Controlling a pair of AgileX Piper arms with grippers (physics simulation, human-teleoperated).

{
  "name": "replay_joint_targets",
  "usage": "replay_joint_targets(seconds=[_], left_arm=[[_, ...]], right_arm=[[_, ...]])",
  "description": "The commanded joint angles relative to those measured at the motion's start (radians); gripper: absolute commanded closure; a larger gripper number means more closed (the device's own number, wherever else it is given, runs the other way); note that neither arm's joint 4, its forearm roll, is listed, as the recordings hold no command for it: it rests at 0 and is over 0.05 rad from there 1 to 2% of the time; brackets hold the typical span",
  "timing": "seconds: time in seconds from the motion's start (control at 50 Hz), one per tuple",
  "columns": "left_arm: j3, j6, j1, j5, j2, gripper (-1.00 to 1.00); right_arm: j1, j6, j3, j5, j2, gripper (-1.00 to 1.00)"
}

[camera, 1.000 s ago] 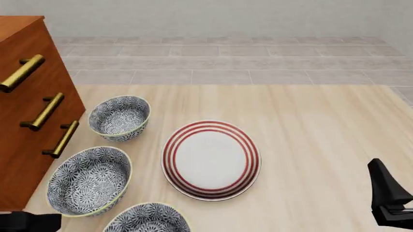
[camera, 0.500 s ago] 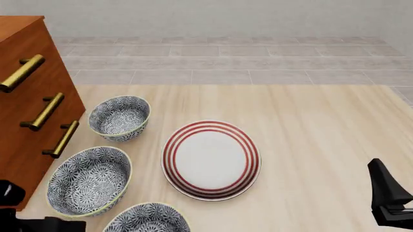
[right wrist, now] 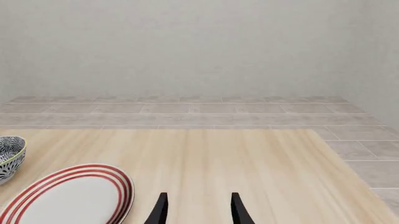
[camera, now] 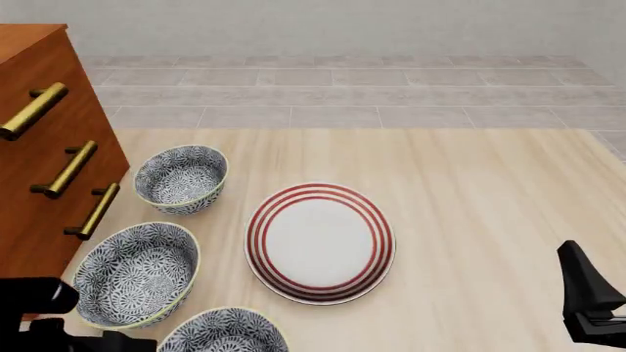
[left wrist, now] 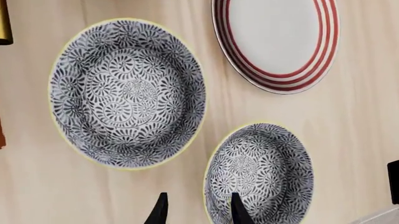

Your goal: Put the bowl at the front on the plate.

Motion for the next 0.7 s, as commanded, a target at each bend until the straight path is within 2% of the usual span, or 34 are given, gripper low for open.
replay_joint_targets(seconds=[0.02,0.26,0.7], left_arm=[[0.047,-0.039,-0.043,-0.066,0.033,-1.0],[0.08,-0.065,-0.075,-0.153,0.092,-1.0],[0.127,-0.079,-0.085,-0.236,0.147,-1.0]], right_arm=[[0.0,0.0,0.004,-0.005,0.001,-1.0],[0.0,0.0,0.004,-0.005,0.0,-1.0],[0.0,0.0,0.004,-0.005,0.001,-1.0]])
